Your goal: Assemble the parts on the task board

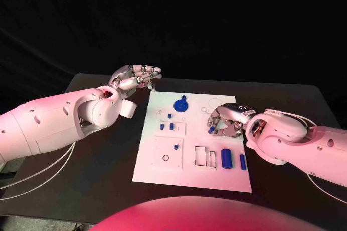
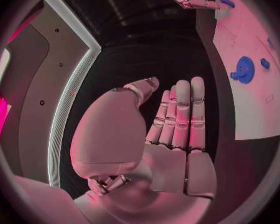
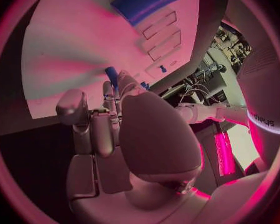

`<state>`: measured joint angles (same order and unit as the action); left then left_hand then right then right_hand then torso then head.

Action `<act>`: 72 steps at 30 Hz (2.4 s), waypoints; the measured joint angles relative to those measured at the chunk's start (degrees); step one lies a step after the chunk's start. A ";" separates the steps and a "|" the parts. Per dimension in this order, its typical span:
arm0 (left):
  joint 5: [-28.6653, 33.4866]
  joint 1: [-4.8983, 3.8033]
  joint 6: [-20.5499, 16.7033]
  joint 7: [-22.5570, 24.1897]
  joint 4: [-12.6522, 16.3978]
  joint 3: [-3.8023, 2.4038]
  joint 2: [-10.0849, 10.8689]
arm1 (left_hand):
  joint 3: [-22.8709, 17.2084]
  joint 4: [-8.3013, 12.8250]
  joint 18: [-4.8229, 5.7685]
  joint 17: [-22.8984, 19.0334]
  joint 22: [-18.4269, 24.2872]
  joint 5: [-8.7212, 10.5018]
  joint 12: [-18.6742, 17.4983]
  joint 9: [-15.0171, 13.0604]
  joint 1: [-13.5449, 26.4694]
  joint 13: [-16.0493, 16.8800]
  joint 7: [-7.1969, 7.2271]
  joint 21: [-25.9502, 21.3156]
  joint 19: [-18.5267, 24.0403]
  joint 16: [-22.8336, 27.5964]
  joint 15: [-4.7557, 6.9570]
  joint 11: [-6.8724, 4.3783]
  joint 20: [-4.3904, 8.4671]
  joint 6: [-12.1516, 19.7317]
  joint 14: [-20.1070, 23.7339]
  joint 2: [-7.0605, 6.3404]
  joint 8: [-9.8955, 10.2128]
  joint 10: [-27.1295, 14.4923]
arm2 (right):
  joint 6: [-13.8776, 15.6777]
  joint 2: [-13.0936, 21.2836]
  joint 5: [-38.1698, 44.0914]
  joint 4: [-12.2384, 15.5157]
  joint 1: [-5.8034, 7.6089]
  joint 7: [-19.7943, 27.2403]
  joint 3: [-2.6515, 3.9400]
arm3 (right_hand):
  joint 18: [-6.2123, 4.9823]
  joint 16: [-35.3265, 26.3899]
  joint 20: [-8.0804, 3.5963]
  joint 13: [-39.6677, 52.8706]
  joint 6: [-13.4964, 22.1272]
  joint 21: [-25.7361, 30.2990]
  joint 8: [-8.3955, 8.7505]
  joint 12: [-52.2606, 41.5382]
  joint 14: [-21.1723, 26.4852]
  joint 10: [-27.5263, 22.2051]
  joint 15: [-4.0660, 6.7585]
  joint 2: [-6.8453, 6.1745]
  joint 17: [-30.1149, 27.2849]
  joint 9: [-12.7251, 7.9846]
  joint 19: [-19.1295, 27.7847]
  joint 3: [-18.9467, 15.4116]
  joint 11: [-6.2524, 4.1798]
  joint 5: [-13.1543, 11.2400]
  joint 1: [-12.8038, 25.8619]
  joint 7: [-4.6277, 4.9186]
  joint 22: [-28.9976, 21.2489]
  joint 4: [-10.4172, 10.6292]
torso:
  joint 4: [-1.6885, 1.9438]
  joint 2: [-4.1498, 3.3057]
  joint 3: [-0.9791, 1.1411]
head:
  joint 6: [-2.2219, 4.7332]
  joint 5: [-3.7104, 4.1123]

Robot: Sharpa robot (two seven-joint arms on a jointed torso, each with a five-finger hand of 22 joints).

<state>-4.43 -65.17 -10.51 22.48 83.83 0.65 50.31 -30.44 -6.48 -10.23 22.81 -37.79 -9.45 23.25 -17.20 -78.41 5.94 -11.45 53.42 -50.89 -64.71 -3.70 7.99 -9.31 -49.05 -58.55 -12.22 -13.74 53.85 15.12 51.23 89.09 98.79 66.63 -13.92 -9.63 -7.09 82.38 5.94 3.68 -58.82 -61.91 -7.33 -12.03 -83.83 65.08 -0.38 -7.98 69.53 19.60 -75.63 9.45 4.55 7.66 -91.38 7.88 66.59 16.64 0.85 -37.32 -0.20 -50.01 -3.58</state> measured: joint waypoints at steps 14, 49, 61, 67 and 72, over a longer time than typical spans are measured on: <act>0.00 0.00 0.01 -0.09 0.05 0.00 0.05 | 0.00 0.00 0.00 0.00 0.00 0.00 0.00 0.01 0.00 0.00 0.00 0.00 0.00 0.00 0.00 0.00 0.00 0.00 0.00 0.00 0.00 0.00 | -0.30 -1.50 0.49 -1.83 -0.39 0.18 0.10 | 0.00 0.45 -0.21 0.04 -2.50 -0.83 -0.58 3.89 -0.21 3.75 0.21 -2.88 0.51 0.03 -0.21 12.66 -0.39 -0.02 2.87 -0.21 1.56 -0.52 | -0.03 0.01 0.01 | 0.00 0.05; 0.01 0.00 0.11 -0.41 -0.30 0.01 -0.28 | 0.16 -0.16 0.00 -0.04 0.12 0.00 0.38 -0.07 0.00 0.00 0.00 -0.43 -0.21 0.00 0.00 0.00 0.21 0.00 0.00 0.00 0.00 0.01 | 7.06 1.31 -1.97 5.47 3.09 0.53 0.62 | 0.65 1.11 -1.55 1.57 -4.76 -2.77 -4.57 4.57 -0.31 7.12 1.73 -3.26 1.86 1.67 -1.54 23.46 0.57 -0.35 7.95 -1.47 4.34 -7.57 | -0.09 0.10 0.01 | 0.00 0.24; 0.01 0.01 0.29 -0.44 -0.48 0.01 -0.87 | 0.16 -0.16 0.00 -0.04 0.12 0.00 0.38 -0.06 0.00 0.00 0.00 -0.43 -0.21 0.00 0.00 0.00 0.21 0.00 0.00 0.00 0.00 0.01 | 8.30 -7.34 -2.90 7.79 -0.47 2.14 0.33 | 0.61 1.11 -1.54 1.56 -4.64 -2.24 -4.89 4.92 -0.31 7.94 1.73 -3.42 1.46 1.68 -1.54 24.02 -0.04 -0.38 8.85 -1.58 3.98 -8.45 | -0.09 0.03 0.04 | 0.00 -0.76; 0.01 0.01 0.47 -0.45 -0.51 0.01 -1.23 | 0.16 -0.16 0.00 -0.04 0.12 0.00 0.38 -0.05 0.00 0.00 0.00 -0.43 -0.21 0.00 0.00 0.00 0.21 0.00 0.00 0.00 0.00 0.01 | 8.04 -11.79 -2.24 6.03 -3.59 3.38 0.03 | 0.60 1.11 -1.54 1.55 -4.53 -1.98 -5.76 5.00 -0.31 8.05 1.73 -3.57 1.35 1.68 -1.54 24.08 -0.16 -0.46 9.00 -1.67 3.77 -8.51 | 0.02 0.01 0.02 | 0.00 -1.01; 0.02 0.01 0.60 -0.47 -0.51 0.01 -1.39 | 0.16 -0.16 0.00 -0.04 0.12 0.00 0.38 -0.05 0.00 0.00 0.00 -0.43 -0.21 0.00 0.00 0.00 0.21 0.00 0.00 0.00 0.00 0.01 | 7.18 -13.28 -1.49 3.94 -5.09 4.01 -0.15 | 0.60 1.11 -1.54 1.54 -4.23 -1.67 -5.79 5.22 -0.31 8.14 1.73 -3.57 1.25 1.68 -1.53 24.17 -0.25 -0.50 9.00 -1.60 3.63 -8.62 | 0.00 0.00 -0.07 | 0.00 -1.41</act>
<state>-4.42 -65.16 -9.91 22.01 83.32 0.66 48.92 -30.28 -6.64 -10.23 22.77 -37.68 -9.45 23.63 -17.25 -78.41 5.94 -11.45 52.98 -51.10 -64.71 -3.70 7.99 -9.10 -49.06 -58.55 -12.22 -13.74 53.86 22.30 37.95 87.60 102.72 61.54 -9.91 -9.78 -6.49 83.48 4.40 5.22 -63.04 -63.59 -13.12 -6.81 -84.14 73.22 1.34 -11.55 70.78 21.28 -77.16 33.61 4.30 7.16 -82.38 6.29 70.23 8.02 0.85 -37.32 -0.27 -50.01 -4.98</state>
